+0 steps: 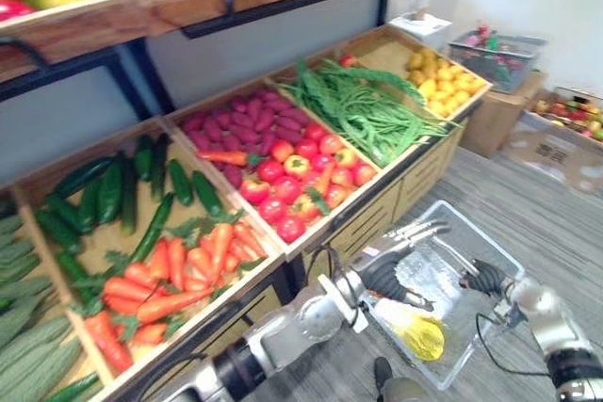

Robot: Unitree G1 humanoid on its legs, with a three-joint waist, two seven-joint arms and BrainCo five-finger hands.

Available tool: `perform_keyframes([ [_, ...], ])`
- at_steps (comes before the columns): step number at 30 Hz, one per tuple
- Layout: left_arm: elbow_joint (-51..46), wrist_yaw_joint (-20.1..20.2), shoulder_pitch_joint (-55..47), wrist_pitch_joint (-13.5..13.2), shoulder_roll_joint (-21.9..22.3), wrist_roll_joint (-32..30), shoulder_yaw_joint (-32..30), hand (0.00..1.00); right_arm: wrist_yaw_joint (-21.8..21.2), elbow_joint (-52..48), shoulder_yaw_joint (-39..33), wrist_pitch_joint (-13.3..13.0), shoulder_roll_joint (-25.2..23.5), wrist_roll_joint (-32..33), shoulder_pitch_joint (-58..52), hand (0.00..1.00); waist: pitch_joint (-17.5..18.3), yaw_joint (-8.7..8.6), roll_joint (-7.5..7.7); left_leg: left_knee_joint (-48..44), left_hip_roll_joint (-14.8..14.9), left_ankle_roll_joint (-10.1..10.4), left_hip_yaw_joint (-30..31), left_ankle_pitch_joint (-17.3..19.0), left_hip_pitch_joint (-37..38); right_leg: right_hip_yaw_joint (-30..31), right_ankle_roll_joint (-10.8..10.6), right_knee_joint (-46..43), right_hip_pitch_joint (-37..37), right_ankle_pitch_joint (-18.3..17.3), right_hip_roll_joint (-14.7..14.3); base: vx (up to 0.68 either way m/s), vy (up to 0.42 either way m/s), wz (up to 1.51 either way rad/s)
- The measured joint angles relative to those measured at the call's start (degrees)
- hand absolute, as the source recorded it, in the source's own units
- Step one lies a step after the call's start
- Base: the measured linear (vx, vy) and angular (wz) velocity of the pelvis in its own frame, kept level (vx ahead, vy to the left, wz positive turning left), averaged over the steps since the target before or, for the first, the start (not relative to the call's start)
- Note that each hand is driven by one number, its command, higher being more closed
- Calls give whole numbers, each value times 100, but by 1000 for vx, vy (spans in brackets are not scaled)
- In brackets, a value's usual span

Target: Pick vegetable in the basket

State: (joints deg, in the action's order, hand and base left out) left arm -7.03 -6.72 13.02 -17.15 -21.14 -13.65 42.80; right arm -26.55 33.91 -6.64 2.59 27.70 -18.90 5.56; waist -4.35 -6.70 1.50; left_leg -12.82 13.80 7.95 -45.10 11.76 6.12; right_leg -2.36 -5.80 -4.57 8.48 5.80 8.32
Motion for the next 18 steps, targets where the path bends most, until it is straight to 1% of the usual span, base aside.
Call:
perform_keyframes([
  [1, -138, 6, -175, -71, -53, 48, -244, 0, 92, 165, -119, 5, -15, 88, -119, 100, 8, 86, 5, 144, -67, -17, 101, -88, 5, -92, 0, 33, -58, 0, 42, -9, 3, 76],
  [2, -284, -23, -415, -161, -71, 232, -637, 0, 261, 411, -340, 4, -66, 162, -252, 100, 13, 146, 19, 320, -153, -50, 278, -205, -5, -227, 0, 80, -132, 0, 94, 1, 4, 61],
  [3, -353, -71, -528, -204, -79, 234, -867, 0, 350, 556, -456, 3, -102, 201, -299, 100, 14, 190, 24, 424, -201, -45, 366, -269, -4, -290, -1, 96, -169, -1, 119, 3, -1, 71],
  [4, -393, -228, -710, -349, -104, 248, -1309, 0, 538, 843, -643, 7, -150, 303, -398, 100, 25, 234, 54, 650, -291, -66, 527, -418, -3, -415, -17, 144, -224, -14, 162, -3, -11, 74],
  [5, -399, -347, -893, -438, -135, 366, -1771, 0, 707, 1127, -780, 16, -186, 418, -438, 100, 25, 260, 73, 879, -377, -92, 699, -567, -6, -535, -20, 195, -287, -17, 181, -6, -19, 72],
  [6, -399, -429, -992, -470, -142, 422, -1994, 0, 772, 1253, -872, 17, -198, 447, -446, 100, 25, 271, 86, 994, -427, -103, 790, -647, -6, -577, -40, 215, -306, -32, 184, -8, -30, 68],
  [7, -377, -588, -1171, -524, -140, 495, -2432, 0, 903, 1485, -999, 45, -202, 637, -471, 100, 24, 290, 94, 1218, -490, -121, 930, -799, -4, -701, -43, 273, -351, -35, 199, -10, -29, 64],
  [8, -229, -757, -1323, -561, -128, 628, -2850, 0, 1026, 1757, -1151, 62, -209, 803, -485, 100, 31, 305, 92, 1363, -540, -154, 1105, -949, 3, -847, -35, 299, -389, -40, 206, -7, -33, 65],
  [10, 163, -999, -1430, -572, -67, 687, -3377, 0, 1143, 1981, -1363, 63, -213, 913, -571, 100, 31, 387, 92, 1478, -593, -190, 1306, -1073, -8, -1005, -21, 323, -429, -48, 206, 2, -27, 50],
  [11, 509, -1188, -1565, -560, 38, 845, -3820, 0, 1247, 2134, -1488, 66, -226, 1051, -619, 100, 32, 389, 92, 1520, -598, -200, 1474, -1126, -35, -1144, -10, 365, -503, -55, 206, -17, -36, 64],
  [12, 898, -1373, -1731, -516, 206, 1105, -4338, 0, 1442, 2185, -1623, 66, -285, 1243, -764, 100, 48, 419, 94, 1558, -599, -207, 1685, -1191, -116, -1321, 18, 374, -540, -75, 213, -13, -38, 61],
  [13, 976, -1416, -1764, -513, 241, 1161, -4431, 0, 1492, 2204, -1651, 65, -300, 1293, -792, 100, 47, 421, 95, 1569, -601, -214, 1731, -1203, -119, -1353, 27, 383, -559, -81, 214, -21, -35, 60],
  [14, 1318, -1553, -1891, -511, 373, 1372, -4779, 0, 1638, 2307, -1813, 63, -361, 1391, -876, 100, 73, 452, 112, 1586, -606, -226, 1885, -1239, -179, -1465, 43, 417, -595, -93, 215, -2, -31, 43],
  [15, 1734, -1594, -2008, -522, 539, 1680, -5144, 0, 1780, 2345, -1946, 64, -412, 1512, -991, 100, 86, 549, 121, 1599, -610, -230, 1984, -1261, -201, -1535, 60, 444, -624, -104, 214, -8, -29, 43],
  [16, 1946, -1615, -2077, -522, 620, 1868, -5310, 0, 1828, 2360, -2012, 65, -436, 1530, -1039, 100, 86, 578, 122, 1614, -617, -231, 2058, -1271, -199, -1577, 77, 450, -658, -117, 214, -8, -21, 37],
  [17, 2378, -1678, -2236, -536, 767, 2233, -5638, 0, 1927, 2407, -2079, 67, -482, 1542, -1120, 100, 114, 584, 129, 1669, -632, -233, 2181, -1307, -191, -1646, 92, 448, -710, -190, 217, -7, -12, 34],
  [18, 2621, -1710, -2300, -572, 821, 2403, -5776, 0, 1987, 2430, -2150, 66, -519, 1543, -1155, 100, 127, 586, 137, 1683, -639, -233, 2239, -1324, -191, -1686, 93, 449, -742, -210, 221, -4, -11, 39],
])
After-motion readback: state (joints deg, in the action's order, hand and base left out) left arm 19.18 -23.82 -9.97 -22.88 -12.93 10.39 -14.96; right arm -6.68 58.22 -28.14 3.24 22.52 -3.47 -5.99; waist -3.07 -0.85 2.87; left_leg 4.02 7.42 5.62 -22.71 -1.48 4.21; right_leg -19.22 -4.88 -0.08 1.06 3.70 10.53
